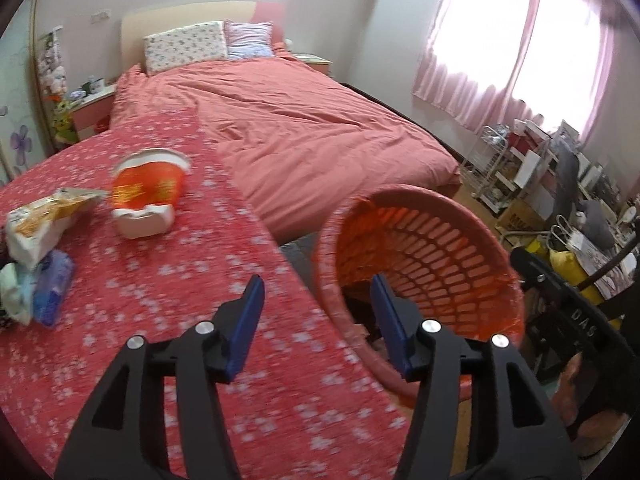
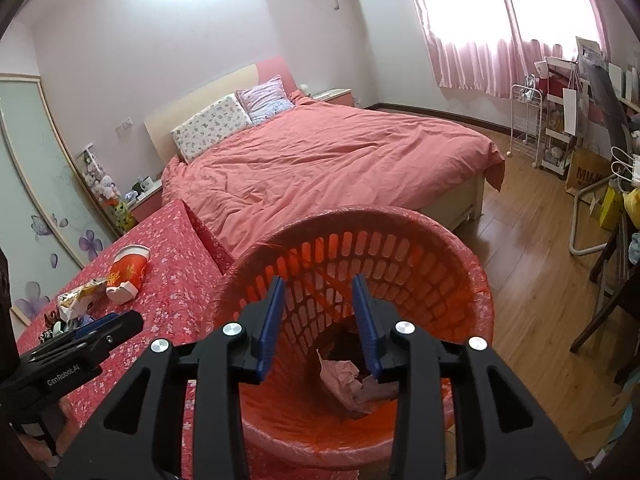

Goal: Collect trash
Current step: 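Grasp the red-and-white paper cup with the right tool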

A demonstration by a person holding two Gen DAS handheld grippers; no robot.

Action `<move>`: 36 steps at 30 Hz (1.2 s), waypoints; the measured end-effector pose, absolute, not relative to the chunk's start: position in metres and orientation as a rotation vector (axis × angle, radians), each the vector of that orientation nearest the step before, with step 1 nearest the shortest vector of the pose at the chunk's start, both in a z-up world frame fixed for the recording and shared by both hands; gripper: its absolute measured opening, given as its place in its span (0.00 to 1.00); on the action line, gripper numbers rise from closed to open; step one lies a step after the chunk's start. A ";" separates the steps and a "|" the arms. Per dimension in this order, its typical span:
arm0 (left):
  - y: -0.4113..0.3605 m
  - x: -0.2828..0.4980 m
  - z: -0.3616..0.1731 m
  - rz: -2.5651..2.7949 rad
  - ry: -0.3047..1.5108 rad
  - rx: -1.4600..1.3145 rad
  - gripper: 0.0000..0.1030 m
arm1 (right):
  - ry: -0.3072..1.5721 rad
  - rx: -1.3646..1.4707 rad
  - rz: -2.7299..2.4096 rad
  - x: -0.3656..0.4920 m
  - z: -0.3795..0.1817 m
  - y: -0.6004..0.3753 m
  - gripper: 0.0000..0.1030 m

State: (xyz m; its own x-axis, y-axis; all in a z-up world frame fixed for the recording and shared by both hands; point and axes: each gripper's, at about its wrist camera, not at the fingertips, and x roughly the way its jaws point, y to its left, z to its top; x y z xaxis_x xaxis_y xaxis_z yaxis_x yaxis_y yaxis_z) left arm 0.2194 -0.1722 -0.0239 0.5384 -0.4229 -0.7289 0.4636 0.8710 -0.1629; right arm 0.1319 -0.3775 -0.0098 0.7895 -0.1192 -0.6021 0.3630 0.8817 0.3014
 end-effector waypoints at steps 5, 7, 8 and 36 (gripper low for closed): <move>-0.138 0.216 -0.021 -0.458 0.836 0.062 0.57 | 0.613 0.376 -0.257 0.135 -0.004 -0.362 0.39; -0.125 0.217 -0.019 -0.434 0.832 0.056 0.59 | 0.610 0.365 -0.248 0.136 -0.001 -0.355 0.45; -0.117 0.217 -0.018 -0.419 0.828 0.054 0.60 | 0.608 0.359 -0.244 0.137 0.000 -0.351 0.46; 0.132 0.221 -0.014 0.045 0.770 -0.117 0.69 | 0.721 0.180 -0.040 0.244 -0.013 -0.188 0.70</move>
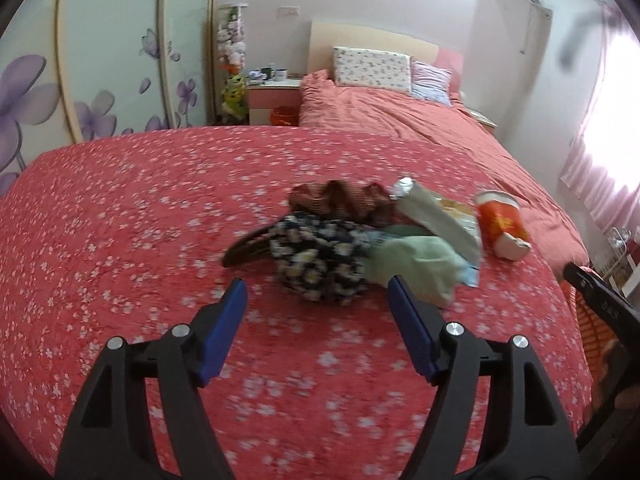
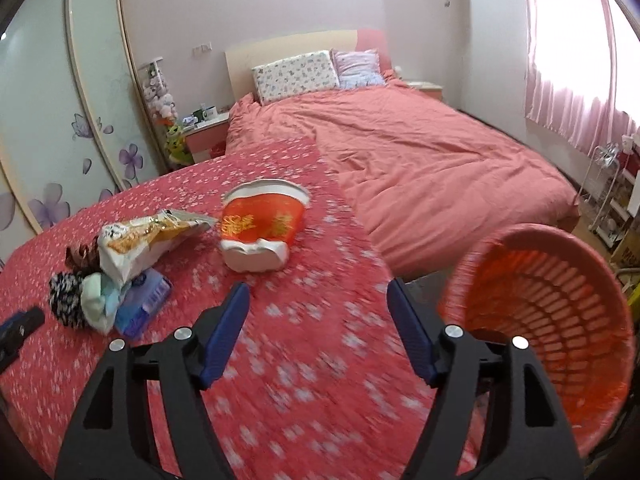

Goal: Collect trash
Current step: 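Grasp the red-and-white paper cup with the right tool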

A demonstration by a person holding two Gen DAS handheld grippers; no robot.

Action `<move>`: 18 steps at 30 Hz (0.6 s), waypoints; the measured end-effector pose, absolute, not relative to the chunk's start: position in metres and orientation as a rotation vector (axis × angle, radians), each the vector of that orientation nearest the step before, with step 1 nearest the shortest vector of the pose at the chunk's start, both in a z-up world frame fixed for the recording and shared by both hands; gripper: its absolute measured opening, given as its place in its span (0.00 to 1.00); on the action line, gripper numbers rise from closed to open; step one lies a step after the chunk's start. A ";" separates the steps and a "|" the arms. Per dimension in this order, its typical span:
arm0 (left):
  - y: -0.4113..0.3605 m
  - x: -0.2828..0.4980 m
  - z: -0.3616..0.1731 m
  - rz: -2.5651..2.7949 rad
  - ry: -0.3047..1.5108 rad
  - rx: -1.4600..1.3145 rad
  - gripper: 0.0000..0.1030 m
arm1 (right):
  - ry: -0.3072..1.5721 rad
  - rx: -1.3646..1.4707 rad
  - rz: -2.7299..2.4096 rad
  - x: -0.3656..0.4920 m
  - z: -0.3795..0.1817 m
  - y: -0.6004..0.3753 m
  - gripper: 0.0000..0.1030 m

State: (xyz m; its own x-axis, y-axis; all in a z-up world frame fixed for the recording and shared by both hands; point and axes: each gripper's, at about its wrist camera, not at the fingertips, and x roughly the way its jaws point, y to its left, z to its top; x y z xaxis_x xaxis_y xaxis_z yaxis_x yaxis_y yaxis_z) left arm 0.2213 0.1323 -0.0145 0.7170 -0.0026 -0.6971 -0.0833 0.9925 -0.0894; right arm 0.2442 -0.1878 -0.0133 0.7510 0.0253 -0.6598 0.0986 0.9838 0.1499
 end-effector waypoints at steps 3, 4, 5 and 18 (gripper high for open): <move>0.138 0.226 -0.018 0.056 0.771 -0.125 0.69 | 0.745 0.195 -0.008 0.270 -0.019 -0.175 0.77; 0.138 0.228 -0.019 0.059 0.771 -0.127 0.69 | 0.747 0.191 -0.008 0.274 -0.019 -0.173 0.80; 0.140 0.229 -0.020 0.059 0.771 -0.131 0.69 | 0.749 0.185 -0.005 0.280 -0.020 -0.169 0.82; 0.150 0.238 -0.035 0.047 0.783 -0.165 0.69 | 0.843 0.189 -0.072 0.335 -0.040 -0.153 0.83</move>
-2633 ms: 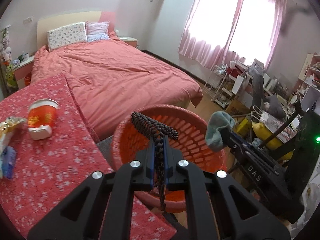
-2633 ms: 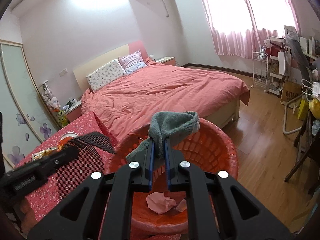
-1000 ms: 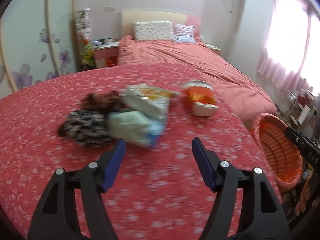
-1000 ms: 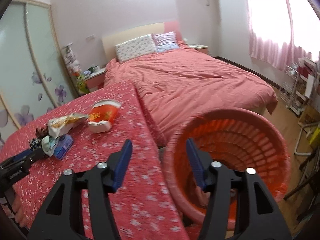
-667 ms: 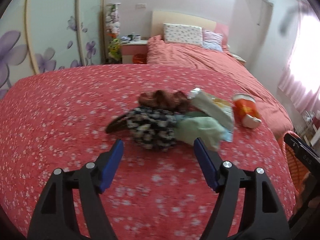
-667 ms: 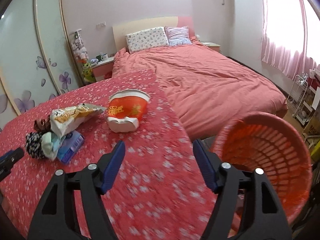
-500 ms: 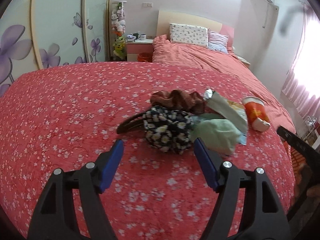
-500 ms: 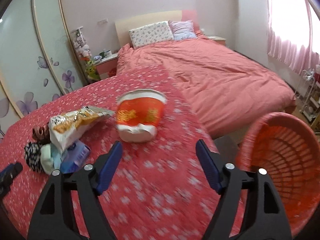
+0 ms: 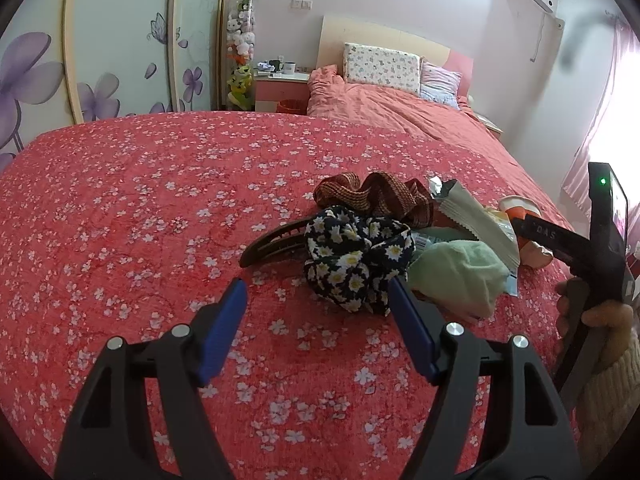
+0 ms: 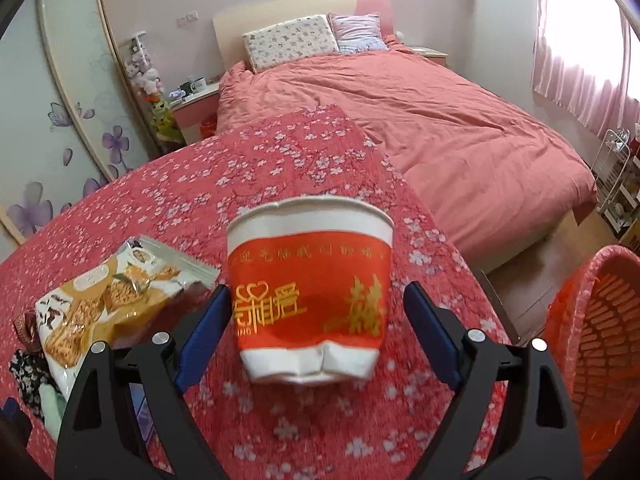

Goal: Collect trash
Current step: 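Grasp the red-and-white paper cup with the right tool, then grasp the floral cloth with the left tool while the right tool carries the cup toward the basket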

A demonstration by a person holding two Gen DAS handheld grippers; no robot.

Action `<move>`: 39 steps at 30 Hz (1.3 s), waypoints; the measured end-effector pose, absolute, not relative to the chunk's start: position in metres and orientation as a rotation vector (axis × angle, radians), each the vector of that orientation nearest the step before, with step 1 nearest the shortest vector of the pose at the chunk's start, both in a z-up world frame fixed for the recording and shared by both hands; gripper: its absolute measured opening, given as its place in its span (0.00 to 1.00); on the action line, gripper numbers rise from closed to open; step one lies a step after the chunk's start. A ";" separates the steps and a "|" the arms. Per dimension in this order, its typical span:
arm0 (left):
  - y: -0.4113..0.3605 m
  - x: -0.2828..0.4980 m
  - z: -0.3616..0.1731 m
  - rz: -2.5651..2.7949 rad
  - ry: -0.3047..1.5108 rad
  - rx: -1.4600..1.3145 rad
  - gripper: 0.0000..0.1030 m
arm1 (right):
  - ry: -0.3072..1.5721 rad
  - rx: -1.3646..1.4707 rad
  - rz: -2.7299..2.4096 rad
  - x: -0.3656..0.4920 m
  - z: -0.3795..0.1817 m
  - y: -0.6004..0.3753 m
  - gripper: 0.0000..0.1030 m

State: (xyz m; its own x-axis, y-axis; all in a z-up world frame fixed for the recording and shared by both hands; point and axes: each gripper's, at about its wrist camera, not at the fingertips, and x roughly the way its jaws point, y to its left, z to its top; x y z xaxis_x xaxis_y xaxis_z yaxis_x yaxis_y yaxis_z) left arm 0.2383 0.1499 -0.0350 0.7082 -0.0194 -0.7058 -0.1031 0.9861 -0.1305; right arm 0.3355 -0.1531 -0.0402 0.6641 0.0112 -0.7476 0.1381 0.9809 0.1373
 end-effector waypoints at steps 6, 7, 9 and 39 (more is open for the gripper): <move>0.146 0.241 -0.036 0.036 0.782 -0.169 0.69 | 0.842 0.158 -0.054 0.332 -0.038 -0.150 0.75; 0.145 0.242 -0.036 0.034 0.782 -0.170 0.69 | 0.837 0.158 -0.050 0.326 -0.037 -0.151 0.75; 0.142 0.243 -0.035 0.030 0.782 -0.176 0.69 | 0.833 0.159 -0.041 0.318 -0.037 -0.153 0.75; 0.120 0.228 0.005 -0.025 0.718 -0.155 0.13 | 0.730 0.175 0.034 0.241 -0.001 -0.175 0.75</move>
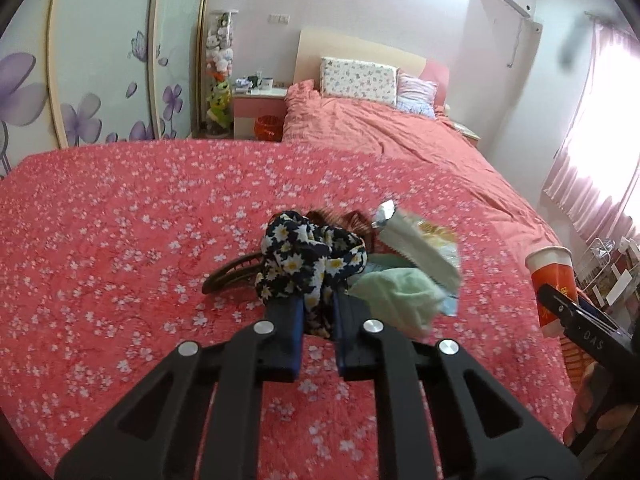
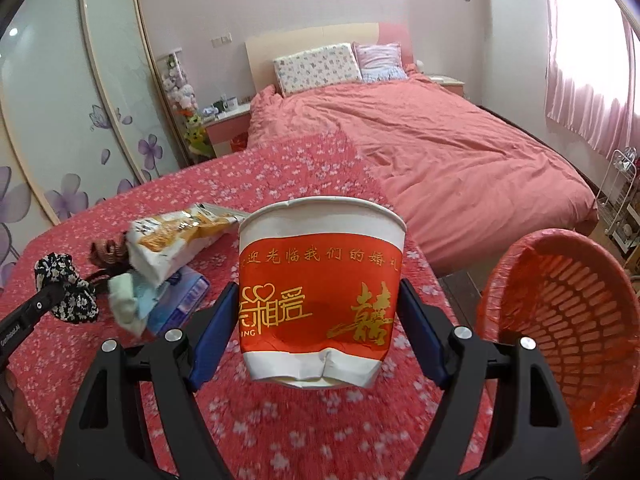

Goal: Collect trash
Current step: 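Grasp the floral cloth with the left tool while the right tool carries the cup toward the basket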

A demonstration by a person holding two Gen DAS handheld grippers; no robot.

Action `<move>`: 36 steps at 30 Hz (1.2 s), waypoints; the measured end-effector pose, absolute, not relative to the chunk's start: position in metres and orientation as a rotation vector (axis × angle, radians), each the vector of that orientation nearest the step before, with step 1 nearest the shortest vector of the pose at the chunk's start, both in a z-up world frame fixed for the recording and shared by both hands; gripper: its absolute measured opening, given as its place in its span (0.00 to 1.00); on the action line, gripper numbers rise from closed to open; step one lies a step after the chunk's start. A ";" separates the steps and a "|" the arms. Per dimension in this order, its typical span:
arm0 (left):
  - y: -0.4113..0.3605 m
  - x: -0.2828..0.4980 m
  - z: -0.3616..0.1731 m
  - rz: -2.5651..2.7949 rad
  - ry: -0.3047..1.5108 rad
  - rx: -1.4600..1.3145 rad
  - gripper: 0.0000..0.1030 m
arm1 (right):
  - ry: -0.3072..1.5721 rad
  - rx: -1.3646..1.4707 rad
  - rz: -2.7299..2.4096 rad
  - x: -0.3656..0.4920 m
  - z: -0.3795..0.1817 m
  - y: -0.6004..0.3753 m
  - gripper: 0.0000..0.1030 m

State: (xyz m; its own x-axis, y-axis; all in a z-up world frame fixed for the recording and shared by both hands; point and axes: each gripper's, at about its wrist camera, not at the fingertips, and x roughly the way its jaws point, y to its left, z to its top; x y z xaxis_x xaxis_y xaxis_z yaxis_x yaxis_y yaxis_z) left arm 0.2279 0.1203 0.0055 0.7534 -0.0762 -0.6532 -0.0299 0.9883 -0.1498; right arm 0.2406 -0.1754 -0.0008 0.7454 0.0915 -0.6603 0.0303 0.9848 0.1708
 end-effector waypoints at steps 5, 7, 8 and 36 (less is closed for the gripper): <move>0.109 0.211 0.029 -0.054 0.679 -0.150 0.13 | 0.680 0.194 0.039 0.220 0.016 -0.185 0.75; 0.102 0.205 0.036 -0.070 0.668 -0.148 0.13 | 0.653 0.195 0.036 0.211 0.022 -0.189 0.75; 0.096 0.202 0.041 -0.083 0.662 -0.148 0.13 | 0.636 0.193 0.033 0.205 0.026 -0.192 0.75; -0.101 0.172 0.064 -0.511 0.668 -0.076 0.13 | 0.391 0.270 -0.204 0.121 0.046 -0.290 0.75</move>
State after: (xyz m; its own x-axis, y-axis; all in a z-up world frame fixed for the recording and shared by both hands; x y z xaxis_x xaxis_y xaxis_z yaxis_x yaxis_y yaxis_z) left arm 0.1716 -0.1007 0.0639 0.6672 -0.4760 -0.5729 0.4283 0.8745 -0.2277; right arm 0.1212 -0.2902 0.0458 0.9048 -0.1438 -0.4008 0.2469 0.9441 0.2187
